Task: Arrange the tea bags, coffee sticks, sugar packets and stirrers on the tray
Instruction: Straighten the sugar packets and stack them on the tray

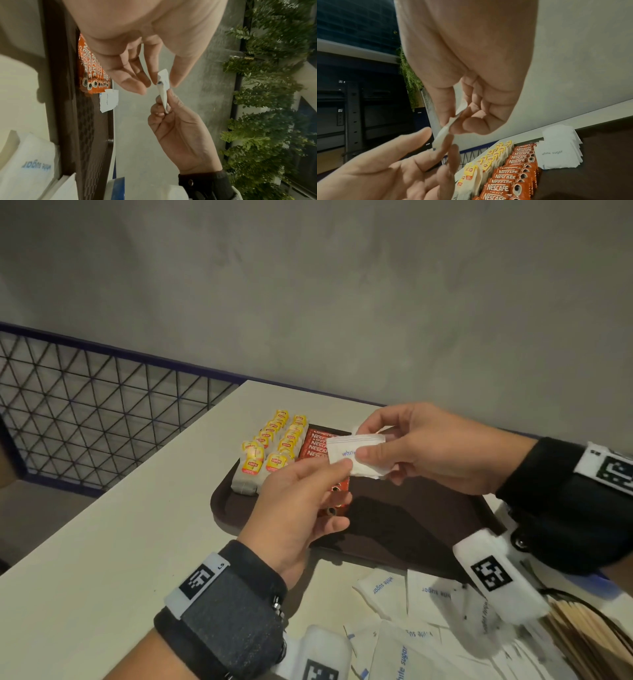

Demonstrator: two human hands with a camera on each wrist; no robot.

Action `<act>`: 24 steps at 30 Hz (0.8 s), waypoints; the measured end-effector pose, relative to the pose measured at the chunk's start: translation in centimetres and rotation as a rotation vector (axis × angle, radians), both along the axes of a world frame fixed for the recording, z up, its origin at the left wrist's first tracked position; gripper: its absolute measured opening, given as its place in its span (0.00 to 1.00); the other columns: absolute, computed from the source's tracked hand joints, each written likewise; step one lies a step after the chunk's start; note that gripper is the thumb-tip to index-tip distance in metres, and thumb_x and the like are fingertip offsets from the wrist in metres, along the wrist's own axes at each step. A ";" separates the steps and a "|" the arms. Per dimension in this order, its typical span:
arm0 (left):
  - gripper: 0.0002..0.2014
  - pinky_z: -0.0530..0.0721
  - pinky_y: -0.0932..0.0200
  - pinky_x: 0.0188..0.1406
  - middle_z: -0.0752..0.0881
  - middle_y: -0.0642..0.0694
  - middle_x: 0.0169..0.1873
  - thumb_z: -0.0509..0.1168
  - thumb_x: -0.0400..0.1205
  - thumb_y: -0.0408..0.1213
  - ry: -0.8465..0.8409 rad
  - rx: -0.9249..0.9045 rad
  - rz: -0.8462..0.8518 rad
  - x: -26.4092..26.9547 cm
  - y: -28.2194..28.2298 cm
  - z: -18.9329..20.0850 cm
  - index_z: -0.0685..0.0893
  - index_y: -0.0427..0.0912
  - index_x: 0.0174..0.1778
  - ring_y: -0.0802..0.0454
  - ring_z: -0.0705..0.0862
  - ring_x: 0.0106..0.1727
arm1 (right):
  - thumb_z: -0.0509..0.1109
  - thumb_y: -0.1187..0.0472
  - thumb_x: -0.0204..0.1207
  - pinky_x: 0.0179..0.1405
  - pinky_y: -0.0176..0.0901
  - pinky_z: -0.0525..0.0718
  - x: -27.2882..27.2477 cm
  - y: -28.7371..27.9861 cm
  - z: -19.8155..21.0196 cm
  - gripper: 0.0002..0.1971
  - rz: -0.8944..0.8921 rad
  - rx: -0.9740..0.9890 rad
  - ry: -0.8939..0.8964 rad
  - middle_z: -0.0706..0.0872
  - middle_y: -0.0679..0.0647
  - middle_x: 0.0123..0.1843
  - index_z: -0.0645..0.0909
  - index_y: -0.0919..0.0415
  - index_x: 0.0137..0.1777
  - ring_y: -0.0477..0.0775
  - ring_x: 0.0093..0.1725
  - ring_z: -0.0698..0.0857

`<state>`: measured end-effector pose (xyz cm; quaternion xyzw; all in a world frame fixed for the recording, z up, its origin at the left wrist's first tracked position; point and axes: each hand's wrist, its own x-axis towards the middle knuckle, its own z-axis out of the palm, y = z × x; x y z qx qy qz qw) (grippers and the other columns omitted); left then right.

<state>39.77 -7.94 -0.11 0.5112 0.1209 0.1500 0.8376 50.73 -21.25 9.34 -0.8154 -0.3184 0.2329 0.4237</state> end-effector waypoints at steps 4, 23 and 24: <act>0.10 0.83 0.65 0.25 0.93 0.44 0.45 0.74 0.82 0.38 -0.008 -0.004 -0.003 0.0 -0.2 -0.3 0.92 0.44 0.58 0.56 0.88 0.37 | 0.77 0.67 0.79 0.35 0.47 0.82 -0.1 0.1 -0.3 0.09 0.020 -0.031 0.000 0.92 0.62 0.51 0.84 0.62 0.57 0.57 0.39 0.84; 0.07 0.83 0.64 0.21 0.94 0.41 0.38 0.66 0.88 0.35 0.071 -0.136 -0.097 0.3 -0.2 0.0 0.85 0.41 0.60 0.56 0.85 0.24 | 0.71 0.71 0.81 0.57 0.58 0.86 1.6 1.0 1.9 0.13 0.058 -0.137 -0.030 0.87 0.75 0.61 0.80 0.82 0.60 0.60 0.51 0.87; 0.06 0.83 0.64 0.21 0.94 0.41 0.38 0.66 0.87 0.35 0.082 -0.135 -0.086 0.4 -0.1 -0.1 0.85 0.42 0.59 0.56 0.86 0.25 | 0.71 0.71 0.81 0.51 0.55 0.87 1.9 1.2 1.9 0.14 0.043 -0.154 -0.027 0.87 0.75 0.60 0.79 0.83 0.60 0.61 0.51 0.86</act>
